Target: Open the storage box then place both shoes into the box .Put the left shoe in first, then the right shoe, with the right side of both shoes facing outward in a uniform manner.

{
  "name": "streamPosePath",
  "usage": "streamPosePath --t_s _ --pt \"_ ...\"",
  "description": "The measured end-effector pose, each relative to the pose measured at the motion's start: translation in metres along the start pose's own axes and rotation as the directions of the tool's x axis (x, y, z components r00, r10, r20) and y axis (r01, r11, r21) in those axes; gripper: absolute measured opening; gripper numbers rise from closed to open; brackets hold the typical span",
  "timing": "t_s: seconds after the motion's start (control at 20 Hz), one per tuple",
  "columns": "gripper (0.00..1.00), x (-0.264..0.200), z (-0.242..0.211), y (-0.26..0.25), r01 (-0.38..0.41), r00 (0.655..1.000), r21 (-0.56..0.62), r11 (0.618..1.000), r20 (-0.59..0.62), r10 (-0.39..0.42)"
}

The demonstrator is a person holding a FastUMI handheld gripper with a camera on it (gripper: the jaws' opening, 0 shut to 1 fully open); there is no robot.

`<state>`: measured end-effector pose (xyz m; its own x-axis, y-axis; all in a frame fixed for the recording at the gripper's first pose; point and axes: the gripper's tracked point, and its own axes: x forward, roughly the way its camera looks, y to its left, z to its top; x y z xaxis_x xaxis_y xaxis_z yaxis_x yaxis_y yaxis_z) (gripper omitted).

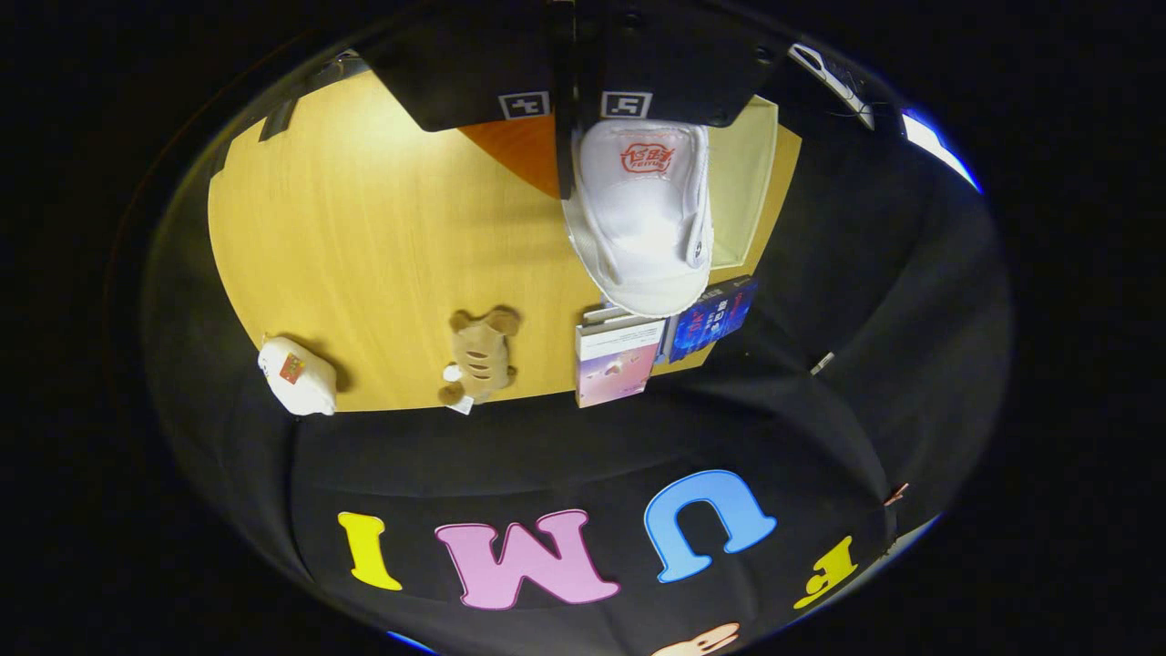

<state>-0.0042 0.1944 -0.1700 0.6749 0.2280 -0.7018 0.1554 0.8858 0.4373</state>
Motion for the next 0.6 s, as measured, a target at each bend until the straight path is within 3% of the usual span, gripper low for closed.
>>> streamPosePath --t_s 0.25,0.6 --pt "0.06 0.040 -0.025 0.054 -0.020 0.998 -0.001 1.000 -0.064 0.020" --pt "0.06 0.089 -0.056 0.054 0.070 0.992 -0.037 0.997 -0.107 -0.074"
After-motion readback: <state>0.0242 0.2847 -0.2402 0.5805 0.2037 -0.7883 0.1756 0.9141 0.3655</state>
